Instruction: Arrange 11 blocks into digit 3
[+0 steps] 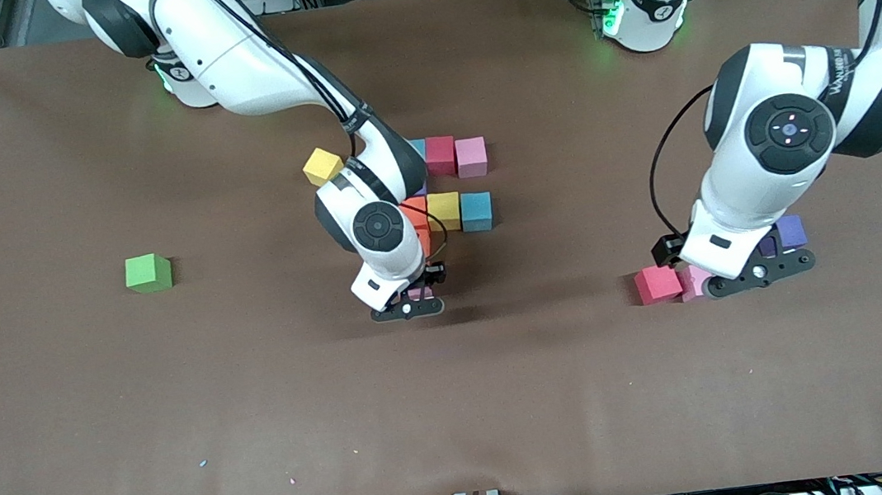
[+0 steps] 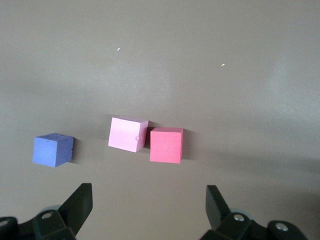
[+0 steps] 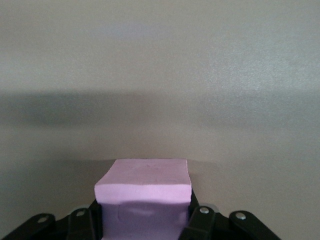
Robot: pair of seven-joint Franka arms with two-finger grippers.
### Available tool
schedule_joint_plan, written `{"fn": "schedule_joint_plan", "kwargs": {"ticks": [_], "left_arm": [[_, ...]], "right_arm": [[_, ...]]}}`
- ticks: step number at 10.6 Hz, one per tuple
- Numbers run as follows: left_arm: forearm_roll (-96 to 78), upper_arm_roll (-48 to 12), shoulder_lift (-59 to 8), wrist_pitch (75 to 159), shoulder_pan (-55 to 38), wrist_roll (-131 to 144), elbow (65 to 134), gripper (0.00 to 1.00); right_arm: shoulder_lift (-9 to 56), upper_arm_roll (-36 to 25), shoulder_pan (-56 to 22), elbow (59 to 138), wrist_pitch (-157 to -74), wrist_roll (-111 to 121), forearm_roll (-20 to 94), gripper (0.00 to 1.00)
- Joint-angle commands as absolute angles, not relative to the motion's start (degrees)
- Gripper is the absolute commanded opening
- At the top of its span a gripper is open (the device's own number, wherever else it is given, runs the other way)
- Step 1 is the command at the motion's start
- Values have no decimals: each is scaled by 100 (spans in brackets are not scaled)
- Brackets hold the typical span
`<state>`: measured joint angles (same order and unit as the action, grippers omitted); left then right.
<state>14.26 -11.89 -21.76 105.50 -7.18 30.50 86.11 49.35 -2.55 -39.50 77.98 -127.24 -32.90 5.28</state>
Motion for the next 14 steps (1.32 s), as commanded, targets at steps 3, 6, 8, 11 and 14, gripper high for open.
{"fn": "schedule_joint_plan", "kwargs": {"ticks": [3, 6, 8, 11, 14], "left_arm": [[914, -1187, -2354, 10433, -343, 2048, 8290, 100], [940, -1187, -2776, 10476, -352, 1995, 7947, 100], [932, -1178, -2952, 10538, -360, 2161, 7954, 100], [949, -1187, -3164, 10968, -430, 2608, 7998, 100], [993, -1187, -3269, 11144, -422, 2619, 8199, 100]], "right_arm": [[4781, -70, -3885, 8174, -12726, -3260, 633, 0], [4781, -79, -3876, 8174, -12726, -3261, 853, 0], [4781, -88, -3876, 8165, -12744, -3261, 853, 0], [4808, -88, -3876, 8112, -12753, -3287, 879, 0], [4808, -88, -3867, 8104, -12779, -3305, 905, 0]]}}
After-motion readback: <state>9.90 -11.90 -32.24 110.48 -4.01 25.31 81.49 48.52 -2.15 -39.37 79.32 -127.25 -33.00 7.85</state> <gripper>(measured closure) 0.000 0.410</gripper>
